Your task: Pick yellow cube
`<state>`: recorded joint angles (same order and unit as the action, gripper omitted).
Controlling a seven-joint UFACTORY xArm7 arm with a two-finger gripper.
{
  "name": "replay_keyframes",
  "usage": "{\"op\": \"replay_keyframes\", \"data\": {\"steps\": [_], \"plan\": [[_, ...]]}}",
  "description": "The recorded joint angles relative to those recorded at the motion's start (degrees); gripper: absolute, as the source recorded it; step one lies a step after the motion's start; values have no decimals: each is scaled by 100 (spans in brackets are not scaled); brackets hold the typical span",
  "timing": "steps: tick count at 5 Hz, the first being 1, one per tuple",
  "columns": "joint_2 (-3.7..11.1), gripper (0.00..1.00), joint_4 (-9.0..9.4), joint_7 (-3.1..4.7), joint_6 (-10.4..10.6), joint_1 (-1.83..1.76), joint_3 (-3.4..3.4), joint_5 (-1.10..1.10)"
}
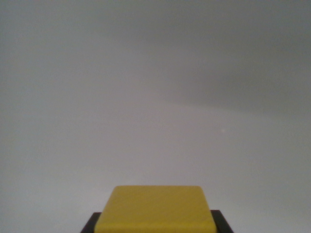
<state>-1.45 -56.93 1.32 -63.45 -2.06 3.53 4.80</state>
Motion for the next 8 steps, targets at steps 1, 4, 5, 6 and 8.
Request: {"op": "replay_keyframes", "data": {"steps": [1,4,5,6,8], "plan": [[-90,100,-185,-14,-274,2,-4,-5],[-174,100,-359,-28,-532,4,-9,-11],[-262,100,-542,-42,-803,7,-13,-16],[-262,100,-542,-42,-803,7,-13,-16],[-350,100,-723,-56,-1072,9,-17,-21]]}}
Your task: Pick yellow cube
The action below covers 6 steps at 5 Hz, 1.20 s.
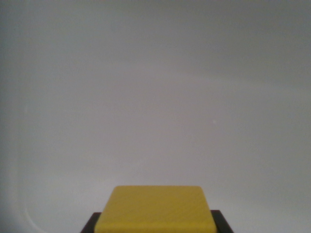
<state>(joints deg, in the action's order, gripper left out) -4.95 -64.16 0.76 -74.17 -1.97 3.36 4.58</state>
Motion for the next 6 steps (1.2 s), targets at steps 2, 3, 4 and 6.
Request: {"op": "replay_keyframes", "data": {"steps": [2,3,4,6], "plan": [[-84,100,-173,-13,-257,2,-4,-5],[-166,100,-344,-27,-510,4,-8,-10],[-166,100,-344,-27,-510,4,-8,-10],[-242,100,-501,-39,-742,6,-12,-15]]}}
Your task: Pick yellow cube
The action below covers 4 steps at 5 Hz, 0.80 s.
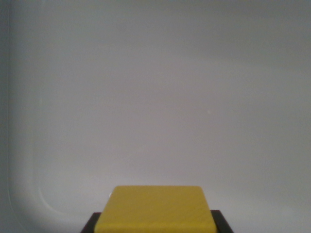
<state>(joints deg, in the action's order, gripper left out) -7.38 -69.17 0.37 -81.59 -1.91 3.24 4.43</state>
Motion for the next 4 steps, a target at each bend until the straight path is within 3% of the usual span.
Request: {"op": "replay_keyframes", "data": {"steps": [1,2,3,4], "plan": [[-77,100,-159,-12,-235,2,-4,-5],[-77,100,-159,-12,-235,2,-4,-5],[-148,100,-306,-24,-454,4,-7,-9],[-148,100,-306,-24,-454,4,-7,-9]]}}
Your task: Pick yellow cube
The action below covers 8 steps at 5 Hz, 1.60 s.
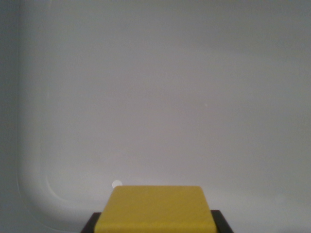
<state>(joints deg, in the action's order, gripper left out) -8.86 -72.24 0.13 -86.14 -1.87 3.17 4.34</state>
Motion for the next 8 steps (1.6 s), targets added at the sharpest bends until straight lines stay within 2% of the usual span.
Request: {"op": "replay_keyframes", "data": {"steps": [1,2,3,4,5,6,7,8], "plan": [[-67,100,-138,-11,-204,2,-3,-4],[-67,100,-138,-11,-204,2,-3,-4],[-128,100,-265,-21,-393,3,-6,-8],[-128,100,-265,-21,-393,3,-6,-8],[-181,100,-374,-29,-554,5,-9,-11],[-181,100,-374,-29,-554,5,-9,-11],[-230,100,-475,-37,-704,6,-11,-14],[-230,100,-475,-37,-704,6,-11,-14]]}}
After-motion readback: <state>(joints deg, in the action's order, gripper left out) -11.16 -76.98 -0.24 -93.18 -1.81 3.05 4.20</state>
